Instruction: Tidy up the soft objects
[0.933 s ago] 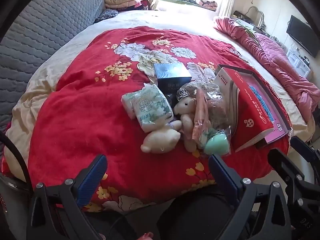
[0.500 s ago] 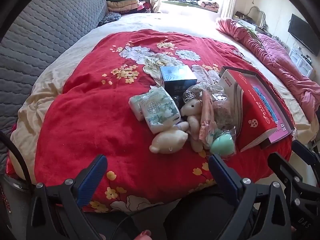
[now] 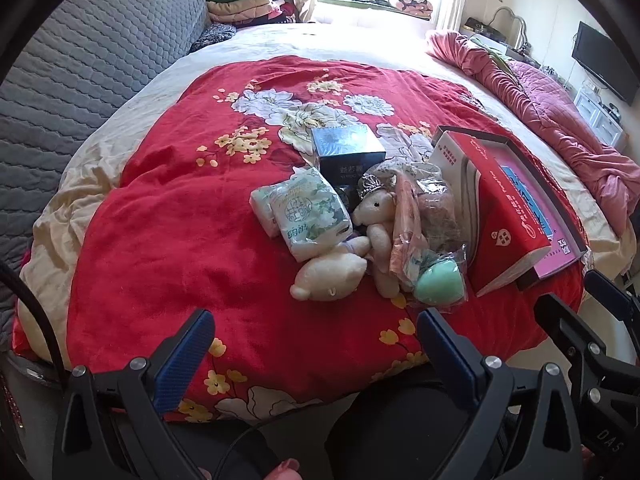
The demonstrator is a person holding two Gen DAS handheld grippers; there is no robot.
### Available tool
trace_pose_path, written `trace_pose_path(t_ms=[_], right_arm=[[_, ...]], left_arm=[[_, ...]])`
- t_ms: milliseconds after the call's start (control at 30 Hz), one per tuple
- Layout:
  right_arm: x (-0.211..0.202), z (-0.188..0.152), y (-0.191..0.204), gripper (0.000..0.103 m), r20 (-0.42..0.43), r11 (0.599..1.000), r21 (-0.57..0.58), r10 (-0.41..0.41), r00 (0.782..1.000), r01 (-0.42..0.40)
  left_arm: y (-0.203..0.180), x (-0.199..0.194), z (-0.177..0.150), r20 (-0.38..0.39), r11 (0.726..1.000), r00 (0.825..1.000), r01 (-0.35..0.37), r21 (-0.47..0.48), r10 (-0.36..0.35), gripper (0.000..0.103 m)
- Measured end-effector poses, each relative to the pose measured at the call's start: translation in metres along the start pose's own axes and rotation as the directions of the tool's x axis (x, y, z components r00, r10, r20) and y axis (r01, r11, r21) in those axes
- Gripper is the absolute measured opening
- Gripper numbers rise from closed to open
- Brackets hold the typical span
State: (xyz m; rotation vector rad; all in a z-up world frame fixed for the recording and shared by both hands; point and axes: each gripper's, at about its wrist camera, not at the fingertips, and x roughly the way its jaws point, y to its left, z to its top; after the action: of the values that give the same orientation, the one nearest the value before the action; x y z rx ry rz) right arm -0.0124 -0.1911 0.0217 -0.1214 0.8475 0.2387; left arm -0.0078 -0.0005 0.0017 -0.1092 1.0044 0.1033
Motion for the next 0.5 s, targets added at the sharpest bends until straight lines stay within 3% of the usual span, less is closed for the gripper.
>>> trace_pose_path(t_ms=[500], right_arm=[[-0.0014, -0.0002, 0.0017, 0.086, 0.006, 1.000, -0.003, -0.008, 1.000, 0.008]], left_arm=[[0.0017, -0.0016, -0.0005, 0.009, 1.000, 1.000, 0.002, -0.008, -0.002, 0.102]])
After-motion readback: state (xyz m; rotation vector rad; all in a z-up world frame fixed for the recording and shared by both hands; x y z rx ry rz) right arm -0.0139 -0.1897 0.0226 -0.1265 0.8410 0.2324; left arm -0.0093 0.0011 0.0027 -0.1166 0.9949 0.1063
